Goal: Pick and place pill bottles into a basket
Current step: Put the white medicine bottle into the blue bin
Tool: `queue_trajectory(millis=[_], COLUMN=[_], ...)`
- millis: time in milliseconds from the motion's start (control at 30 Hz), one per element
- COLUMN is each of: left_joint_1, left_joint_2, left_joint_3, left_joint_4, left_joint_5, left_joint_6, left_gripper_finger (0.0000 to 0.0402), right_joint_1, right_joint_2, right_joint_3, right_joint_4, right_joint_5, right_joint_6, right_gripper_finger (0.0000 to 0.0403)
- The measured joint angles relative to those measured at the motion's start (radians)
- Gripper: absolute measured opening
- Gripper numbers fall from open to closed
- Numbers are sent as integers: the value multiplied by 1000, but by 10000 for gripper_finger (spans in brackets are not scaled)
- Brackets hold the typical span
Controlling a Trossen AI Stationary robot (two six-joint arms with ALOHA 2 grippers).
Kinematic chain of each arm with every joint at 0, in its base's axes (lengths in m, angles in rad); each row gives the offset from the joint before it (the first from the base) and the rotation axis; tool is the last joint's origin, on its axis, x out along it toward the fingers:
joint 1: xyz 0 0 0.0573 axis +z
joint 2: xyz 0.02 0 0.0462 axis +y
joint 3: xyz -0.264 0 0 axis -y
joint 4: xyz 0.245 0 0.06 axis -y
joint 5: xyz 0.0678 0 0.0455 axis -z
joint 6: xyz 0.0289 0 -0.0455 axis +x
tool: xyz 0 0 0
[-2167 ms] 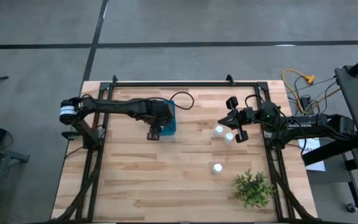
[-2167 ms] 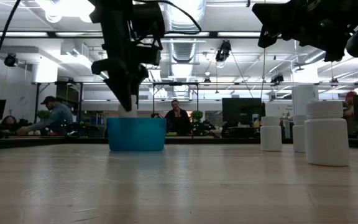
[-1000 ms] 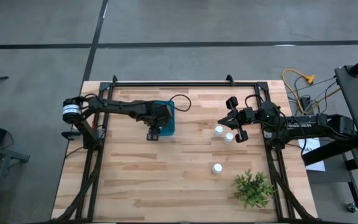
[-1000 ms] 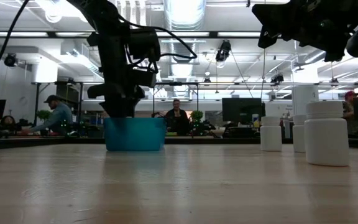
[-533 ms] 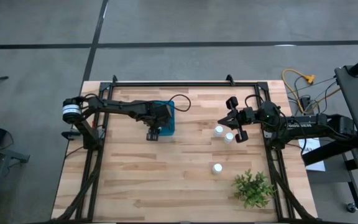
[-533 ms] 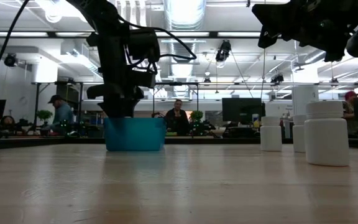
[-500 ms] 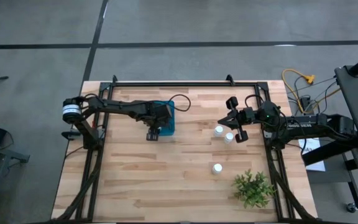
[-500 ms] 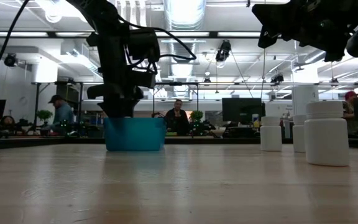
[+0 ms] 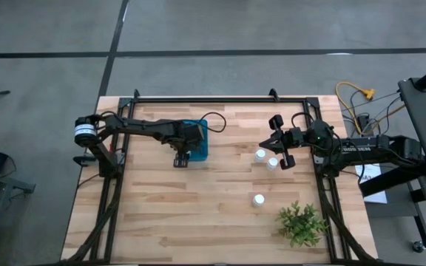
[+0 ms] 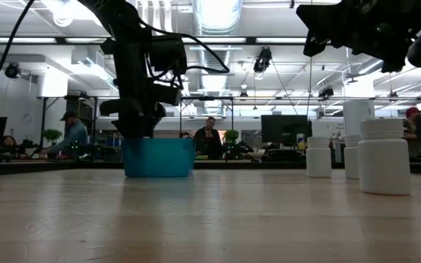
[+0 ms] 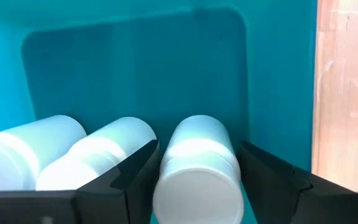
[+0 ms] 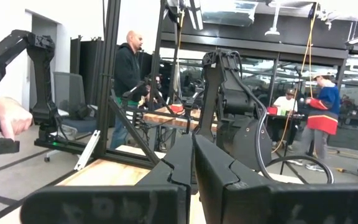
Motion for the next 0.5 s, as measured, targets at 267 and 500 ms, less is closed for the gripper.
queue_trajectory(millis=[267,500], left_joint_1=[0,0], left_joint_2=[0,0], left_joint_3=[13,14], left_joint_4=[-2,-3], left_joint_5=[-2,-2], left_joint_6=[-1,-2], left_gripper_finger=[194,194], right_joint_1=[0,0], right_joint_2=[0,0], right_joint_3=[0,0], right_joint_4=[0,0], right_joint_5=[0,0], right_joint_6=[0,0], right_gripper_finger=[9,9])
